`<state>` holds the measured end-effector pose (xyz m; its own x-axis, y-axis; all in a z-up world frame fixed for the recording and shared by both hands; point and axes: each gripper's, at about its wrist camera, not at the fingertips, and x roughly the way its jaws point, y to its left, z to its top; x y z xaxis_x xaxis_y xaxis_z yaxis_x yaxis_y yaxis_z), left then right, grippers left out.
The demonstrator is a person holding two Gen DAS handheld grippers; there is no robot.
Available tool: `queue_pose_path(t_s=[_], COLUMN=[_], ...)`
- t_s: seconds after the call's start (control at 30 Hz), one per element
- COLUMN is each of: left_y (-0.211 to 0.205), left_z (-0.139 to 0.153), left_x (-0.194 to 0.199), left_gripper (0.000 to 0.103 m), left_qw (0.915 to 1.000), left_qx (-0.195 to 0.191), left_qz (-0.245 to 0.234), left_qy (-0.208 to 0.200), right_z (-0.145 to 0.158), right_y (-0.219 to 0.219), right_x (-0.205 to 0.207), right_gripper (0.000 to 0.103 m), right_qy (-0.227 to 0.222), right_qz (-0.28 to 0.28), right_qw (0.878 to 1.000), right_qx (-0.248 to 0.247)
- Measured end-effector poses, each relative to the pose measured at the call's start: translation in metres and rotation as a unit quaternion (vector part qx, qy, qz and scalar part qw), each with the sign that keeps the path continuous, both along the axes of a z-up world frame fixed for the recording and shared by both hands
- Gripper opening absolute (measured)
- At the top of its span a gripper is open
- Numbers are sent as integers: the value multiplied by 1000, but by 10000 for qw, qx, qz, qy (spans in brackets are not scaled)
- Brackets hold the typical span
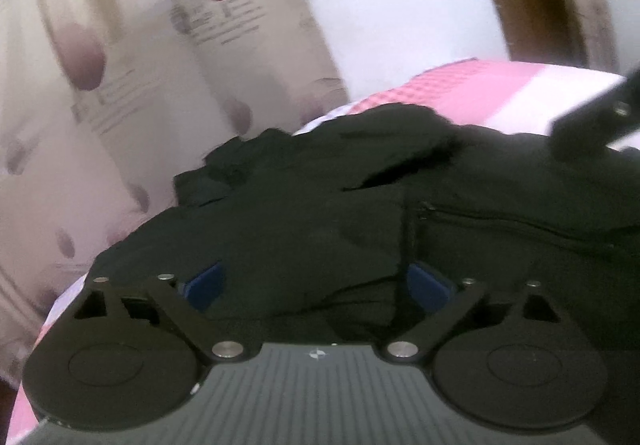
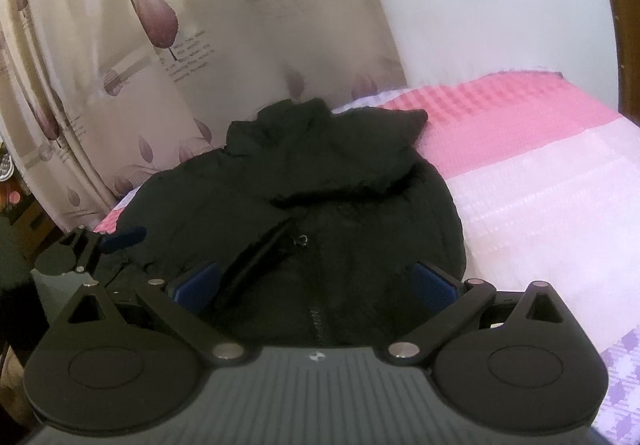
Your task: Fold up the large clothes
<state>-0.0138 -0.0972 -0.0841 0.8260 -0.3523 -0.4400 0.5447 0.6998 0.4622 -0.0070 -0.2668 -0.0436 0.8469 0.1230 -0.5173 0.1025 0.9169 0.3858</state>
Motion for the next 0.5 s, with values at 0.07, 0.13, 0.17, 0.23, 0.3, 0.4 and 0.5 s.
queue_pose_path(t_s=[0.07, 0.13, 0.17, 0.23, 0.3, 0.4, 0.5], left_y=[-4, -10, -12, -18, -23, -28, -27], left_z=[-3, -6, -8, -12, -18, -25, -21], left_x=[-4, -7, -8, -9, -8, 0, 3], left_gripper=[89, 85, 85, 83, 65, 40, 23], left_qw=[9998, 9994, 9991, 9982, 9970, 9961, 9972], left_qx=[126, 229, 297, 463, 687, 854, 730], left_qz=[-156, -267, -304, -367, -352, -166, 2], left_qy=[-41, -53, -64, -85, -69, 149, 178], right_z=[-2, -2, -3, -4, -5, -6, -7], right_y=[-2, -2, -3, -4, -5, -8, -9], right_x=[0, 1, 1, 1, 1, 1, -1], right_gripper=[103, 103, 103, 103, 103, 103, 103], right_qy=[15, 45, 52, 59, 70, 67, 60], right_qz=[-18, -34, -33, -43, -56, -72, -97], right_qw=[10000, 10000, 9999, 9999, 9998, 9997, 9997], right_qx=[38, 71, 94, 138, 173, 217, 238])
